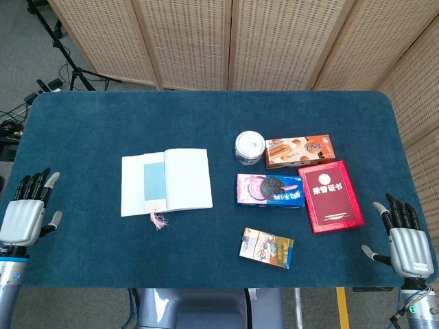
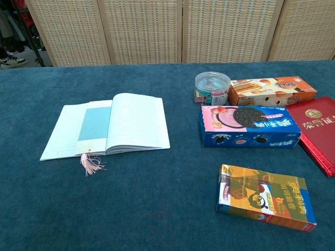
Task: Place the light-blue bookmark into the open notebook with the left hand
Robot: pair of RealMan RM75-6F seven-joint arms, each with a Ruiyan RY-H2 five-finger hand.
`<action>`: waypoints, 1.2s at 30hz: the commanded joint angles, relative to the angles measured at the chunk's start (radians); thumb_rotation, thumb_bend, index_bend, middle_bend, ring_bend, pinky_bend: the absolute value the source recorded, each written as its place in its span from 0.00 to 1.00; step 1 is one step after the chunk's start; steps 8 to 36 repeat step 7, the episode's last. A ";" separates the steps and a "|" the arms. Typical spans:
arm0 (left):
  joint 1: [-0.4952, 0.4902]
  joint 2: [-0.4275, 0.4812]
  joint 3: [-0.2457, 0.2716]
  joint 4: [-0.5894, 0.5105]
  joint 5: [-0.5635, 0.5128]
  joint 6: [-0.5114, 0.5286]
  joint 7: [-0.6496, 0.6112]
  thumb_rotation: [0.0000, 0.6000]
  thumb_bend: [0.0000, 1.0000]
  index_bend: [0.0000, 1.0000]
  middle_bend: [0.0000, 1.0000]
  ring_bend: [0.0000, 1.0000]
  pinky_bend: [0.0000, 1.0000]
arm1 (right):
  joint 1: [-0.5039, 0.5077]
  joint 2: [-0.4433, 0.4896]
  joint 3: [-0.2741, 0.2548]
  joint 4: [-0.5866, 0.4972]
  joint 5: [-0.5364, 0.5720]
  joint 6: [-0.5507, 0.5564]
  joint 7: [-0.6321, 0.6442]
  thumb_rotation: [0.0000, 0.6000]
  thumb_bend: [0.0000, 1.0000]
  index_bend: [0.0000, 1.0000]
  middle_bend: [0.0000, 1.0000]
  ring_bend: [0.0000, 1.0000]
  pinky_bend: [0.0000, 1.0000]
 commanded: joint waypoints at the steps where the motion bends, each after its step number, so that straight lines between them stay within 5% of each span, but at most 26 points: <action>1: 0.009 0.000 -0.013 0.003 0.016 -0.012 0.012 1.00 0.37 0.00 0.00 0.00 0.00 | 0.006 -0.002 -0.005 0.000 0.000 -0.014 -0.011 1.00 0.10 0.12 0.00 0.00 0.00; 36: 0.022 -0.004 -0.031 0.002 0.039 -0.031 0.019 1.00 0.38 0.00 0.00 0.00 0.00 | 0.007 -0.004 -0.008 -0.002 -0.002 -0.013 -0.016 1.00 0.10 0.12 0.00 0.00 0.00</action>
